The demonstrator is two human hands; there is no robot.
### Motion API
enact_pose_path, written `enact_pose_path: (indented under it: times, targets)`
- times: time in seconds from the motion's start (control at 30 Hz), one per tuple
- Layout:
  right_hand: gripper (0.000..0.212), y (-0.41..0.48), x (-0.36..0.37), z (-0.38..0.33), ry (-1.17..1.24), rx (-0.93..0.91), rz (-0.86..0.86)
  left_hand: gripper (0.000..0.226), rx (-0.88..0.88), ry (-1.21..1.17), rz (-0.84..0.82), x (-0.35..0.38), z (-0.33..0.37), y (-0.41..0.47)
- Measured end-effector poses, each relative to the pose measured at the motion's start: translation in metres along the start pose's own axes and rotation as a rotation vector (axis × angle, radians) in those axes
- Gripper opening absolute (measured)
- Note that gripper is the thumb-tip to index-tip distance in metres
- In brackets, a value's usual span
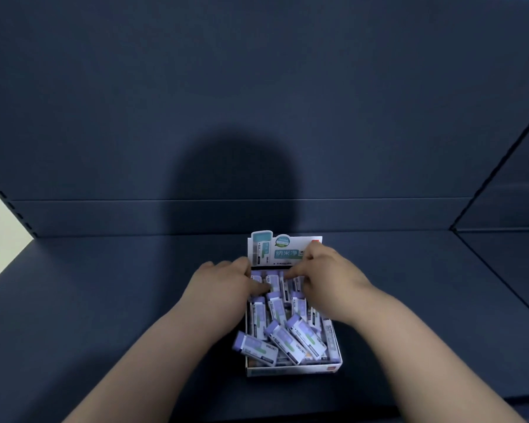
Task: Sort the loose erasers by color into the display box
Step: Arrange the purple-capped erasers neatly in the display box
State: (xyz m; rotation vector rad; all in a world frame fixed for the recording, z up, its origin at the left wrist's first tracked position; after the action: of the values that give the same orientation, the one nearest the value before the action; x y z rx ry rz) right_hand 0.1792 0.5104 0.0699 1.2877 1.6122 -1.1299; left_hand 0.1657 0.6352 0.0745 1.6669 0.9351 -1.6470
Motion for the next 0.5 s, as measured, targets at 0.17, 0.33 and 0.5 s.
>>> enact_pose_path:
  times: [0.17, 0.33, 0.5]
  targets:
    - [0.034, -0.006, -0.002, 0.000, -0.074, -0.009, -0.028, 0.053, 0.103, 0.011, 0.111, -0.011, 0.013, 0.006]
    - [0.032, -0.008, 0.005, 0.001, -0.010, 0.017, -0.069, 0.047, 0.078, 0.029, 0.058, -0.004, 0.006, 0.011]
    - [0.030, -0.014, 0.004, -0.005, -0.042, -0.016, -0.030, 0.050, 0.075, 0.014, 0.044, -0.002, 0.004, 0.009]
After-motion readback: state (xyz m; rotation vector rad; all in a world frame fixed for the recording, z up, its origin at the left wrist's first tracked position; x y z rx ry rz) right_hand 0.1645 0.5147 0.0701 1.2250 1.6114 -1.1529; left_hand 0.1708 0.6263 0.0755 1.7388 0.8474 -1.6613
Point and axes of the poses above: each hand's wrist, its own y-axis towards the middle knuckle, its own x-axis out of the palm, z = x × y, the point moved 9 cm from there along y, towards the middle knuckle, and after that the axes turned 8 degrees about x, right-handed, at the moved point
